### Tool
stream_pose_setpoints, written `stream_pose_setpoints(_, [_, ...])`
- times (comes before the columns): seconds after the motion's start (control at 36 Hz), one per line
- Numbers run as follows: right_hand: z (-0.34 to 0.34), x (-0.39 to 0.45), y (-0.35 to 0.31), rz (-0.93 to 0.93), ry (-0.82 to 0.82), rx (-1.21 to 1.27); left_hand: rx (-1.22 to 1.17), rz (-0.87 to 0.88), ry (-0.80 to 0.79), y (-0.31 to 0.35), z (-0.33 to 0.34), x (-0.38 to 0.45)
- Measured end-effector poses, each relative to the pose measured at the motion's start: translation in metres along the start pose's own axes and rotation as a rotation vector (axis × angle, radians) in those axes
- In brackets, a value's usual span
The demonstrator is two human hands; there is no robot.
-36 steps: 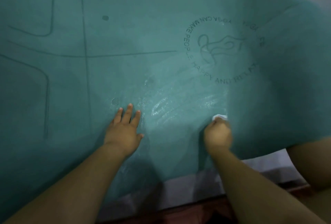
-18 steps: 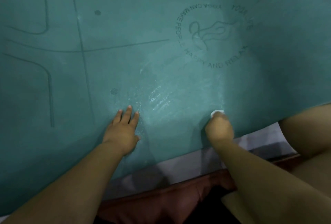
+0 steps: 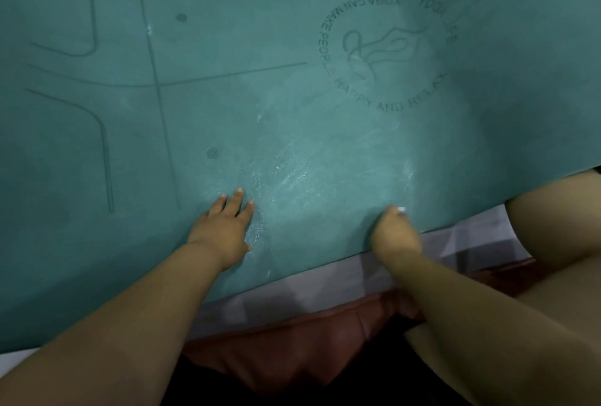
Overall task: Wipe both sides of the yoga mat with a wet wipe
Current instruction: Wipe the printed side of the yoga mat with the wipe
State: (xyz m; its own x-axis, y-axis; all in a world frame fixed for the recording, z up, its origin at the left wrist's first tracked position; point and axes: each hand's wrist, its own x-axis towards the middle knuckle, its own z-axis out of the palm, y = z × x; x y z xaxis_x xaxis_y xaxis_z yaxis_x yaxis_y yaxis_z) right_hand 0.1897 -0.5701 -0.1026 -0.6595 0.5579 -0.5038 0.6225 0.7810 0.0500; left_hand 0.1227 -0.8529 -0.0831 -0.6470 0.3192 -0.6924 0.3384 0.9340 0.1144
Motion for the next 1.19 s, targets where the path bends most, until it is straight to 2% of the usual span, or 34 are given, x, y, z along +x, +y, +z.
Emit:
stream_pose_setpoints(0.06, [0.013, -0.028, -0.026, -0.251, -0.049, -0.125, 0.004, 0.002, 0.001, 0.001, -0.001, 0.000])
stream_pose_setpoints(0.17, [0.026, -0.072, -0.067, -0.894, -0.248, -0.271, 0.005, 0.017, -0.006, -0.008, -0.002, -0.005])
stream_pose_setpoints(0.22, [0.020, -0.067, -0.070, -1.040, -0.267, -0.357, 0.023, -0.003, 0.005, -0.019, -0.005, -0.009])
stream_pose_setpoints(0.28, [0.013, -0.047, -0.063, -0.994, -0.183, -0.356, 0.042, -0.051, 0.026, -0.032, -0.008, -0.015])
stream_pose_setpoints(0.39, [-0.001, -0.006, -0.063, -0.407, -0.050, 0.044, 0.046, -0.168, 0.069, -0.059, -0.009, -0.025])
stream_pose_setpoints(0.44, [0.004, -0.008, -0.072, -0.253, -0.005, 0.127, 0.051, -0.191, 0.054, -0.065, -0.005, -0.026])
stream_pose_setpoints(0.47, [0.011, -0.017, -0.078, -0.256, -0.017, 0.129, 0.064, -0.193, 0.040, -0.066, -0.003, -0.026])
stream_pose_setpoints(0.53, [0.030, -0.047, -0.089, -0.452, -0.040, 0.057, 0.099, -0.189, 0.020, -0.064, 0.000, -0.024])
stream_pose_setpoints(0.58, [0.047, -0.080, -0.099, -0.957, 0.010, -0.063, 0.133, -0.184, 0.019, -0.064, 0.003, -0.020])
stream_pose_setpoints(0.64, [0.057, -0.091, -0.103, -1.353, -0.027, -0.166, 0.153, -0.180, 0.019, -0.066, 0.006, -0.018])
stream_pose_setpoints(0.69, [0.053, -0.080, -0.106, -1.517, -0.045, -0.238, 0.155, -0.179, 0.015, -0.068, 0.008, -0.016])
stream_pose_setpoints(0.72, [0.044, -0.070, -0.109, -1.497, -0.070, -0.283, 0.152, -0.178, 0.017, -0.070, 0.009, -0.015])
stream_pose_setpoints(0.78, [0.030, -0.041, -0.115, -1.350, 0.056, -0.260, 0.137, -0.168, 0.024, -0.071, 0.010, -0.014])
stream_pose_setpoints(0.81, [0.021, -0.022, -0.117, -1.182, 0.154, -0.203, 0.129, -0.163, 0.027, -0.071, 0.010, -0.014])
stream_pose_setpoints(0.83, [0.009, -0.005, -0.119, -0.987, 0.180, -0.155, 0.120, -0.158, 0.029, -0.072, 0.010, -0.015])
stream_pose_setpoints(0.89, [-0.009, 0.023, -0.121, -0.608, 0.100, -0.073, 0.105, -0.152, 0.030, -0.073, 0.011, -0.015])
stream_pose_setpoints(0.92, [-0.016, 0.032, -0.123, -0.485, 0.110, -0.019, 0.103, -0.150, 0.026, -0.074, 0.012, -0.015])
stream_pose_setpoints(0.97, [-0.016, 0.031, -0.129, -0.324, 0.140, 0.064, 0.106, -0.147, 0.016, -0.075, 0.013, -0.015])
stream_pose_setpoints(1.03, [0.003, 0.009, -0.138, -0.309, 0.084, 0.161, 0.091, -0.147, 0.025, -0.075, 0.014, -0.014])
stream_pose_setpoints(1.08, [0.027, -0.037, -0.149, -0.564, 0.054, 0.140, 0.050, -0.152, 0.055, -0.075, 0.013, -0.011])
stream_pose_setpoints(1.14, [0.048, -0.073, -0.155, -1.101, 0.093, 0.068, 0.022, -0.149, 0.078, -0.076, 0.010, -0.006])
stream_pose_setpoints(1.19, [0.057, -0.077, -0.154, -1.516, 0.006, -0.056, 0.020, -0.137, 0.087, -0.079, 0.004, -0.001])
